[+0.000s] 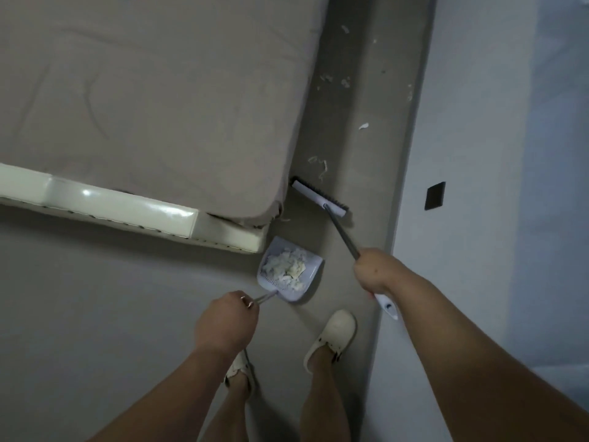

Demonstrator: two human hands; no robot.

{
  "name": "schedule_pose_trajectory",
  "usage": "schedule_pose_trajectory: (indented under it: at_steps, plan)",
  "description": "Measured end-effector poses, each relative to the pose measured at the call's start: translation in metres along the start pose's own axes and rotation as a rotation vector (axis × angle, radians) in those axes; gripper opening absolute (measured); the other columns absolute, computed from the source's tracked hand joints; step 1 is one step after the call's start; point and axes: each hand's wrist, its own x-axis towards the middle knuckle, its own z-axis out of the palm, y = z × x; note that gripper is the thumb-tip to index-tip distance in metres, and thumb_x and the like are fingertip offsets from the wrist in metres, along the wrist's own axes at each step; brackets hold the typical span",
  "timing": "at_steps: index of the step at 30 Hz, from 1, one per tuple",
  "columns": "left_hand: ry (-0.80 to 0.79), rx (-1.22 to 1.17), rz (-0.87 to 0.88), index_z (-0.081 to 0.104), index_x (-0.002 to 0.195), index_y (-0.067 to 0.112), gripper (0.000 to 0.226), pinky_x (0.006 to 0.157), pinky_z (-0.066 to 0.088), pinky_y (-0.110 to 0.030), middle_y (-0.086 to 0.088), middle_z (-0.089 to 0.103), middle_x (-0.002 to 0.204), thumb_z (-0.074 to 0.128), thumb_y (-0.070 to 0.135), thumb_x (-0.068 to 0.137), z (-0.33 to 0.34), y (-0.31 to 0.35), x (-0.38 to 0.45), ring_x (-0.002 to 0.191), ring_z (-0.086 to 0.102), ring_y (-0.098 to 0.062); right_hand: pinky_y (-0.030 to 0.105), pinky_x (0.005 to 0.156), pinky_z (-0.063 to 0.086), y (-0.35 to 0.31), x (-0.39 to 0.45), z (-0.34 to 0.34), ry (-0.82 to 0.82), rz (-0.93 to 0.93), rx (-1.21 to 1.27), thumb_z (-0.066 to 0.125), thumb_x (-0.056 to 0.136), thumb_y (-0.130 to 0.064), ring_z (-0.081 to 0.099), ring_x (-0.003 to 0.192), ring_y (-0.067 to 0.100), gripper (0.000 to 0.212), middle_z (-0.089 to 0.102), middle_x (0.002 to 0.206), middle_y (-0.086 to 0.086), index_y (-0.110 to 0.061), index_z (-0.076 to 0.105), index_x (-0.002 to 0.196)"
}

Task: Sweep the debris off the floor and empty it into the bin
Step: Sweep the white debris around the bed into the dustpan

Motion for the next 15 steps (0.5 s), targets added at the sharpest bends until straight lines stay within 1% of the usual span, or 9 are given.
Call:
schedule_pose_trajectory:
  at_steps: [1, 3, 5, 7, 9, 11, 12, 13, 15]
  plan:
    - [-0.002, -0.034, -0.039, 0.066, 0.083, 0.017, 0.022, 0.069, 0.05, -0.033, -0.009, 0.07, 0.084, 0.05, 0.03, 0.091, 0.003, 0.013, 0.002, 0.08, 0.064, -0.034, 0.029, 0.074, 0.049, -0.005, 0.006, -0.016, -0.021, -0.008, -0.107, 0.064, 0.086, -0.001, 0.053, 0.068, 0.023, 0.022, 0.05, 0.072, 0.009, -0.003, 0.056, 0.065]
    - [0.006, -0.068, -0.077, 0.062, 0.079, 0.015, 0.021, 0.069, 0.048, -0.032, -0.011, 0.07, 0.086, 0.05, 0.026, 0.091, 0.01, 0.036, 0.005, 0.083, 0.065, -0.034, 0.026, 0.069, 0.042, -0.011, 0.017, -0.037, -0.028, -0.049, -0.238, 0.066, 0.085, -0.002, 0.053, 0.074, 0.023, 0.006, 0.053, 0.076, 0.013, -0.002, 0.067, 0.079]
    - [0.018, -0.091, -0.097, 0.065, 0.091, 0.017, 0.021, 0.069, 0.047, -0.032, -0.006, 0.07, 0.09, 0.051, 0.031, 0.095, 0.019, 0.054, 0.005, 0.088, 0.068, -0.031, 0.025, 0.063, 0.039, -0.014, 0.023, -0.047, -0.031, -0.12, -0.345, 0.064, 0.087, -0.002, 0.052, 0.066, 0.022, 0.009, 0.057, 0.071, 0.011, -0.003, 0.071, 0.082]
    - [0.035, -0.107, -0.112, 0.066, 0.1, 0.018, 0.022, 0.07, 0.048, -0.032, -0.004, 0.07, 0.092, 0.051, 0.034, 0.097, 0.031, 0.067, 0.002, 0.09, 0.068, -0.03, 0.025, 0.063, 0.042, -0.014, 0.027, -0.05, -0.097, -0.148, -0.417, 0.06, 0.09, -0.003, 0.045, 0.054, 0.015, 0.013, 0.051, 0.063, 0.003, -0.004, 0.073, 0.091]
    - [0.058, -0.066, -0.101, 0.065, 0.098, 0.015, 0.022, 0.073, 0.049, -0.034, -0.01, 0.072, 0.096, 0.052, 0.033, 0.098, 0.042, 0.076, -0.004, 0.093, 0.068, -0.034, 0.027, 0.068, 0.049, -0.004, 0.03, -0.049, -0.119, -0.119, -0.296, 0.055, 0.092, -0.003, 0.047, 0.053, 0.015, 0.021, 0.049, 0.06, 0.001, -0.01, 0.072, 0.101]
    - [0.074, -0.048, -0.118, 0.064, 0.096, 0.015, 0.021, 0.074, 0.049, -0.034, -0.012, 0.073, 0.098, 0.051, 0.032, 0.097, 0.051, 0.082, -0.009, 0.096, 0.067, -0.036, 0.029, 0.073, 0.051, 0.018, 0.031, -0.052, -0.137, -0.111, -0.264, 0.058, 0.086, -0.001, 0.049, 0.054, 0.02, 0.016, 0.051, 0.059, 0.004, -0.004, 0.074, 0.083]
    - [0.077, -0.046, -0.124, 0.064, 0.095, 0.016, 0.02, 0.074, 0.049, -0.034, -0.011, 0.073, 0.098, 0.051, 0.032, 0.097, 0.053, 0.084, -0.01, 0.096, 0.067, -0.035, 0.026, 0.069, 0.051, 0.031, 0.031, -0.053, -0.143, -0.08, -0.211, 0.06, 0.083, -0.002, 0.05, 0.05, 0.019, 0.014, 0.055, 0.062, 0.007, -0.006, 0.071, 0.075]
    - [0.079, -0.052, -0.136, 0.064, 0.095, 0.018, 0.02, 0.074, 0.048, -0.034, -0.01, 0.073, 0.098, 0.051, 0.032, 0.097, 0.054, 0.086, -0.012, 0.095, 0.067, -0.034, 0.021, 0.061, 0.052, 0.042, 0.029, -0.054, -0.149, -0.036, -0.091, 0.06, 0.083, -0.004, 0.051, 0.043, 0.016, 0.013, 0.063, 0.07, 0.012, -0.008, 0.072, 0.079]
    - [0.059, -0.078, -0.151, 0.062, 0.092, 0.02, 0.018, 0.072, 0.048, -0.034, -0.009, 0.073, 0.096, 0.05, 0.032, 0.097, 0.055, 0.088, -0.013, 0.091, 0.067, -0.034, 0.009, 0.046, 0.045, 0.07, 0.02, -0.055, -0.103, -0.062, -0.052, 0.051, 0.09, -0.01, 0.049, 0.032, 0.008, 0.03, 0.068, 0.083, 0.016, -0.006, 0.066, 0.115]
